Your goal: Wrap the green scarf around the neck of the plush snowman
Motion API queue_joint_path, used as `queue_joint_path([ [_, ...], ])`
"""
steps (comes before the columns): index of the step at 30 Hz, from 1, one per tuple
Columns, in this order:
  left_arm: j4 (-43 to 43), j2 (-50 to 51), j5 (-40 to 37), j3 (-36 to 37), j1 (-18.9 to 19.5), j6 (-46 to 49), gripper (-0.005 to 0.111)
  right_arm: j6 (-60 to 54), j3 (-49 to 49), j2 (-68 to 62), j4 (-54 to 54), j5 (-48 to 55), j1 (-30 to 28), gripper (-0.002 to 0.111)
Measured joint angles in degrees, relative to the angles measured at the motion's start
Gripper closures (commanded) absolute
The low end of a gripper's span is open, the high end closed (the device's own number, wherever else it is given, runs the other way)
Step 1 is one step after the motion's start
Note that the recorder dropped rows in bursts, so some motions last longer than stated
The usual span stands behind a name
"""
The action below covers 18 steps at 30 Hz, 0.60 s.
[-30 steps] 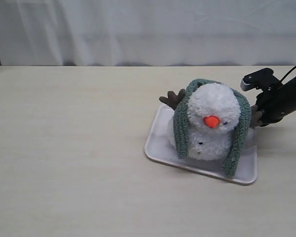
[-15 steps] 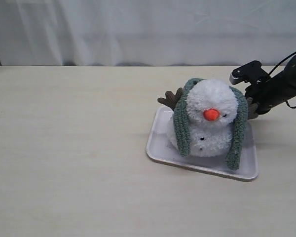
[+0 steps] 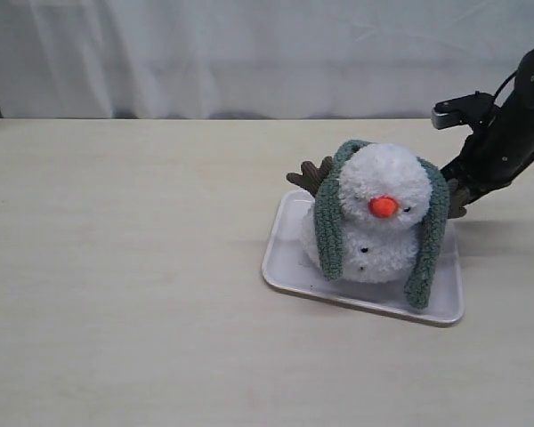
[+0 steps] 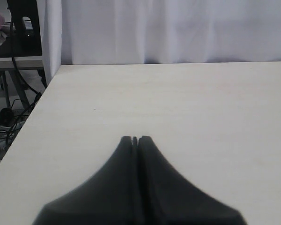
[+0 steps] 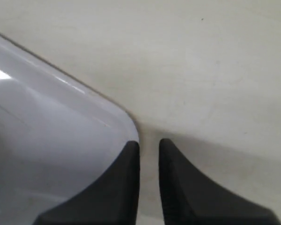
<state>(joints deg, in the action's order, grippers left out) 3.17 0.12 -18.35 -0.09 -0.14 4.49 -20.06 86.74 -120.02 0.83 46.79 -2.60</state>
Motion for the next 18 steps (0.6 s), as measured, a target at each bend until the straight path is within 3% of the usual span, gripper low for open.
queue_joint_path([
  [13, 0.0, 0.0, 0.0, 0.0, 0.0, 0.0, 0.107, 4.1, 0.76, 14.43, 3.82, 10.64, -0.1, 0.09],
  [15, 0.0, 0.0, 0.0, 0.0, 0.0, 0.0, 0.107, 4.47, 0.76, 16.43, 4.26, 12.44, -0.22, 0.083],
  [18, 0.0, 0.0, 0.0, 0.0, 0.0, 0.0, 0.107, 2.13, 0.76, 18.26, 9.14, 13.89, -0.56, 0.062],
])
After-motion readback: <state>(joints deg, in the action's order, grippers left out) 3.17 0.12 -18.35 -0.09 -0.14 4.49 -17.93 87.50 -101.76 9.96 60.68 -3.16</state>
